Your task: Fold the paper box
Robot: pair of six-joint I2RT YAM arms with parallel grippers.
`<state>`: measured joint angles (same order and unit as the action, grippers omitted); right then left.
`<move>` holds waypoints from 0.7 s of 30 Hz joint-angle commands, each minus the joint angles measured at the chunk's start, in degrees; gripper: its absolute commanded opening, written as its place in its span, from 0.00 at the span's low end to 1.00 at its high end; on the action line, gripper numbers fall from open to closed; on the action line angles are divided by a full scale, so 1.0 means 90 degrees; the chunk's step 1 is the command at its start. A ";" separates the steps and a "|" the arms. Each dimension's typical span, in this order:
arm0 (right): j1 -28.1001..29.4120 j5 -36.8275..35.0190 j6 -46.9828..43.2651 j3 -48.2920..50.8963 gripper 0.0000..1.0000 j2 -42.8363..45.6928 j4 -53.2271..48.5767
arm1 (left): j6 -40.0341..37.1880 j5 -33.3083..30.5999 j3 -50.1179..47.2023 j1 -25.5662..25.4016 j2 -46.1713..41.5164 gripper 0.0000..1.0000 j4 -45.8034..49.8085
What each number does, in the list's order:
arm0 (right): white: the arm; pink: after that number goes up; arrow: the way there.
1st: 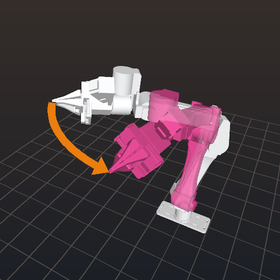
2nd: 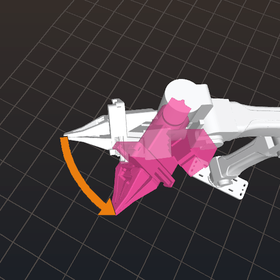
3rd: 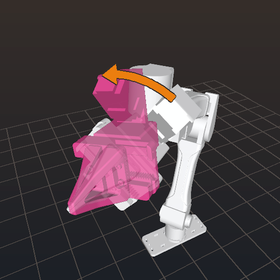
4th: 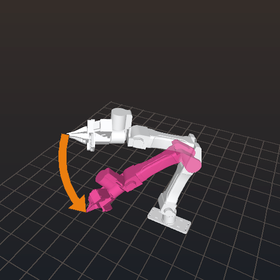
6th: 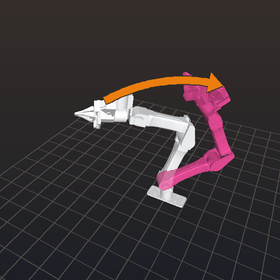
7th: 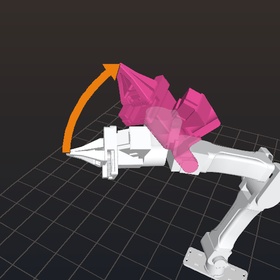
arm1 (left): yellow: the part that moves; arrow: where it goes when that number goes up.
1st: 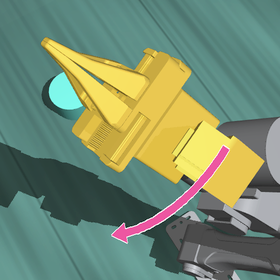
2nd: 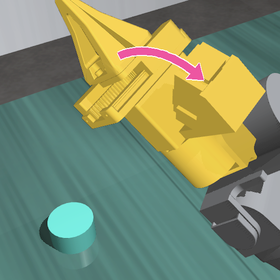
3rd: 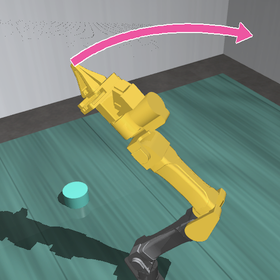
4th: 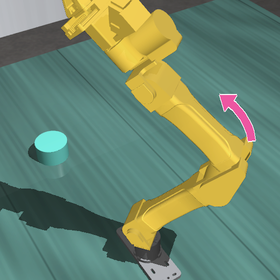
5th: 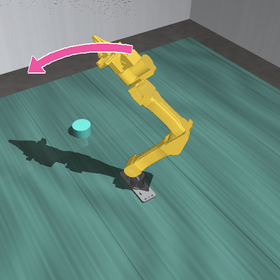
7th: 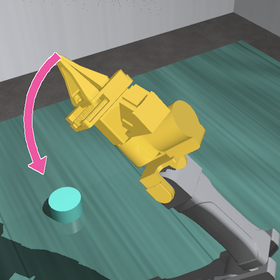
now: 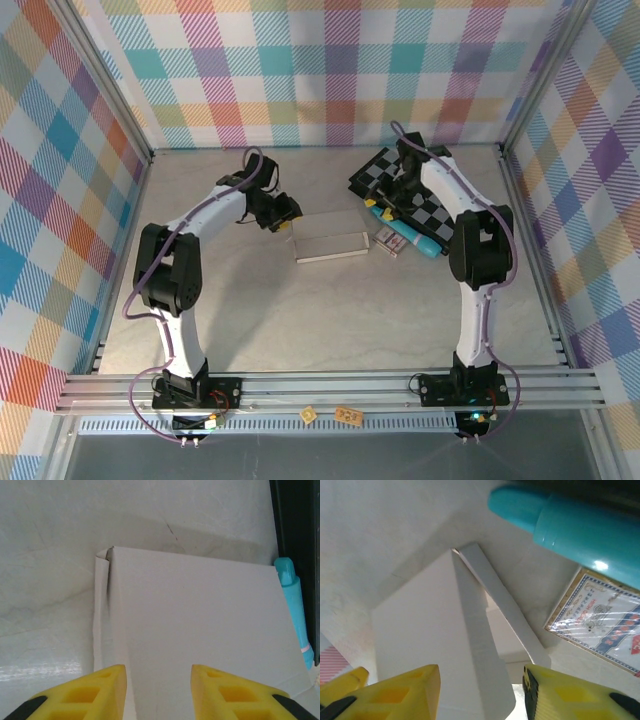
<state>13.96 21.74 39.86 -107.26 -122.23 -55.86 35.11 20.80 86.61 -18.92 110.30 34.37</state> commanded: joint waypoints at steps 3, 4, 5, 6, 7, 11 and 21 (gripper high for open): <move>0.0051 0.0583 -0.0508 -0.0265 0.46 0.0015 -0.0258 | -0.0025 0.0224 -0.0003 0.0022 0.0109 0.37 0.0242; 0.0051 0.0641 -0.0533 -0.0245 0.44 -0.0013 -0.0239 | -0.0026 0.0214 -0.0004 0.0022 0.0107 0.37 0.0279; 0.0059 0.0696 -0.0560 -0.0208 0.42 -0.0036 -0.0221 | -0.0049 0.0183 -0.0004 0.0022 0.0108 0.37 0.0335; 0.0061 0.0759 -0.0571 -0.0165 0.41 -0.0036 -0.0195 | -0.0074 0.0162 -0.0006 0.0024 0.0094 0.37 0.0350; 0.0061 0.0805 -0.0594 -0.0120 0.40 -0.0044 -0.0181 | -0.0102 0.0155 -0.0030 0.0022 0.0088 0.38 0.0344; 0.0090 0.0669 -0.0711 -0.0003 0.40 -0.0044 -0.0341 | -0.0120 0.0267 -0.0121 0.0003 0.0107 0.38 0.0263; 0.0253 0.0725 -0.0752 0.0288 0.39 -0.0082 -0.0210 | 0.0009 0.0385 -0.0383 -0.0085 0.0156 0.30 -0.0061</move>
<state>15.16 26.92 34.37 -105.49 -122.37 -56.69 35.07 23.00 84.12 -19.09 111.07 34.48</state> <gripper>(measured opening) 0.396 0.303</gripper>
